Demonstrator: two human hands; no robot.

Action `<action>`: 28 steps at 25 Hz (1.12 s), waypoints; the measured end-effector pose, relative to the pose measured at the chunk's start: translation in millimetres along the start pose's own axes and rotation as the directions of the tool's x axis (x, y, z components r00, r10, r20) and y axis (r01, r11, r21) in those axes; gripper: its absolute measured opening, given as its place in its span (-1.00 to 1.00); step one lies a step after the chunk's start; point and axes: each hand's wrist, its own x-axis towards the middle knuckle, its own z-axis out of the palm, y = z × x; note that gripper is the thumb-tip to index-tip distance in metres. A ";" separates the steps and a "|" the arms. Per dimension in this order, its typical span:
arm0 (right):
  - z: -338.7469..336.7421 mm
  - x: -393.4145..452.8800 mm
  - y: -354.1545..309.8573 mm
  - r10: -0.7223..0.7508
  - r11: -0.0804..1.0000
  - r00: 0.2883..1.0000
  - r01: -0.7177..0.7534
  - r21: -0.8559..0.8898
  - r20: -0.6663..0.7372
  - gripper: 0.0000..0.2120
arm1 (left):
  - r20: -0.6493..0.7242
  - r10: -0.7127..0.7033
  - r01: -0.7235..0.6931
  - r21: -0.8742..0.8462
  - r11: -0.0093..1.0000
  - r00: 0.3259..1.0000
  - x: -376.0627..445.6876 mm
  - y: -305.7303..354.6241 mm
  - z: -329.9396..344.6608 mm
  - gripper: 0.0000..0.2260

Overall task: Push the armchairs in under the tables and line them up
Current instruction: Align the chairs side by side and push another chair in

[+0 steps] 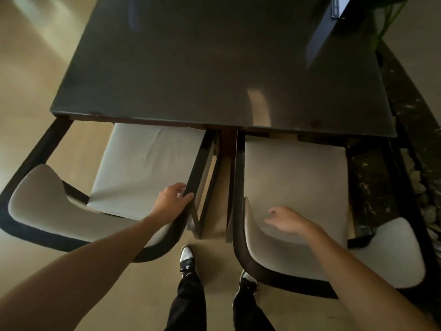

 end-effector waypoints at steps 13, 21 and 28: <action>39.5 46.1 -93.0 0.110 0.946 0.968 -0.033 0.322 -0.225 -0.31 | 0.219 -0.183 0.209 -0.103 0.973 0.959 74.2 -68.8 -23.3 -0.37; 66.2 65.8 -74.7 0.178 0.834 0.982 -0.115 0.540 -0.065 -0.13 | 0.329 -0.273 0.363 -0.256 0.896 0.904 75.6 -87.2 39.0 -0.06; 70.8 74.4 -72.5 0.204 0.800 0.975 -0.112 0.590 -0.092 -0.43 | 0.303 -0.279 0.367 -0.290 0.884 0.911 68.6 -70.7 46.8 -0.18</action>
